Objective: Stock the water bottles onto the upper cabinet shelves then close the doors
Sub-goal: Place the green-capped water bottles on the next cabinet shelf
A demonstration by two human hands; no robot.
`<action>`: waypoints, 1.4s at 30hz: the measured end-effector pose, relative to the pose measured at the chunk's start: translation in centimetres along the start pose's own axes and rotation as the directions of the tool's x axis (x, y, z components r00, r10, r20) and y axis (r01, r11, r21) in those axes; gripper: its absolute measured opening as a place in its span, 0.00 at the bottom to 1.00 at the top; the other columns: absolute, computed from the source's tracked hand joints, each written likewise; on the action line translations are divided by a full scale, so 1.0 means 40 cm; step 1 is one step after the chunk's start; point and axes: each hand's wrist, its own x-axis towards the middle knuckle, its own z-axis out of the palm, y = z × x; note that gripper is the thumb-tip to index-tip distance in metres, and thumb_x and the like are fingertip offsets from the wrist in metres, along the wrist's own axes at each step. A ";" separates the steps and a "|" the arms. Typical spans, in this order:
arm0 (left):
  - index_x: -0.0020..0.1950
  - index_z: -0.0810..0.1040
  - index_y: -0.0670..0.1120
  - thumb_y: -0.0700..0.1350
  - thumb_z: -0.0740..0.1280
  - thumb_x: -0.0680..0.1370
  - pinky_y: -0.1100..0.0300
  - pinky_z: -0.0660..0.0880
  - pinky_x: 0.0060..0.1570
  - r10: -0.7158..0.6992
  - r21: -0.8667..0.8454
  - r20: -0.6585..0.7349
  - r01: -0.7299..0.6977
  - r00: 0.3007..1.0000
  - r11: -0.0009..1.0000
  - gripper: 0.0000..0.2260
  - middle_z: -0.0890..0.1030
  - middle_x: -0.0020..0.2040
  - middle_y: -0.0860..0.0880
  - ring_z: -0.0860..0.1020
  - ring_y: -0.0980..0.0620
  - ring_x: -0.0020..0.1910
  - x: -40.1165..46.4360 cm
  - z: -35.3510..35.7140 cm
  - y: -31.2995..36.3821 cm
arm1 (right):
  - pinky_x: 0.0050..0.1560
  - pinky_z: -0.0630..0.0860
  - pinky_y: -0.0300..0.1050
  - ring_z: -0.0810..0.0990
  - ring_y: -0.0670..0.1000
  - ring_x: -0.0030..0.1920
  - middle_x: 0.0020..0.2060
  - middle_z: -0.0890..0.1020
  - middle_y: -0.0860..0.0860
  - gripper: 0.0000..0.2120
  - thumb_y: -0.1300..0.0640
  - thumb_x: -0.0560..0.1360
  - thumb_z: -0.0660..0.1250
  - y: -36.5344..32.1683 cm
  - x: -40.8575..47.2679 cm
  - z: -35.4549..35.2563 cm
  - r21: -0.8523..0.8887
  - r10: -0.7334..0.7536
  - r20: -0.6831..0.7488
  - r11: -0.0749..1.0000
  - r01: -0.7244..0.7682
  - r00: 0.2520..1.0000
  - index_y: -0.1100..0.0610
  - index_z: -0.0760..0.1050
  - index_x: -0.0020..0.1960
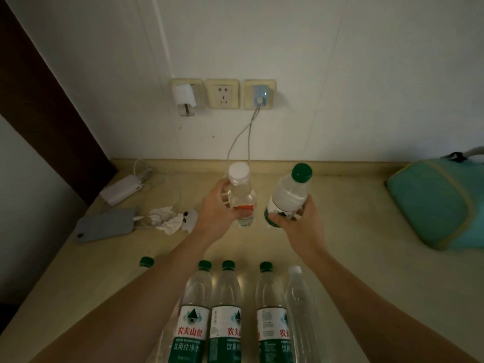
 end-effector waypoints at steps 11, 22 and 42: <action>0.69 0.74 0.51 0.41 0.83 0.64 0.55 0.77 0.62 0.435 -0.225 -0.052 -0.435 0.899 0.872 0.35 0.82 0.59 0.57 0.81 0.61 0.55 -0.055 -0.047 0.527 | 0.44 0.75 0.25 0.79 0.33 0.52 0.50 0.82 0.36 0.28 0.55 0.66 0.81 -0.451 -0.108 -0.253 0.012 -0.326 -0.320 0.938 0.348 0.890 0.44 0.73 0.61; 0.68 0.75 0.55 0.44 0.81 0.67 0.63 0.76 0.53 0.711 -0.310 -0.164 -0.720 0.683 0.621 0.32 0.81 0.59 0.60 0.80 0.62 0.56 -0.152 -0.030 1.098 | 0.58 0.81 0.52 0.83 0.48 0.56 0.55 0.83 0.43 0.30 0.51 0.65 0.82 -0.958 -0.160 -0.578 -0.081 -0.567 -0.482 0.788 0.610 0.668 0.49 0.73 0.63; 0.44 0.74 0.56 0.46 0.79 0.70 0.52 0.80 0.48 0.569 -0.142 -0.185 -0.595 0.801 0.791 0.14 0.83 0.44 0.54 0.83 0.52 0.46 0.077 0.041 1.489 | 0.48 0.82 0.52 0.84 0.52 0.50 0.49 0.85 0.50 0.18 0.56 0.66 0.82 -1.267 0.202 -0.880 0.014 -0.495 -0.223 0.860 0.510 0.840 0.48 0.78 0.51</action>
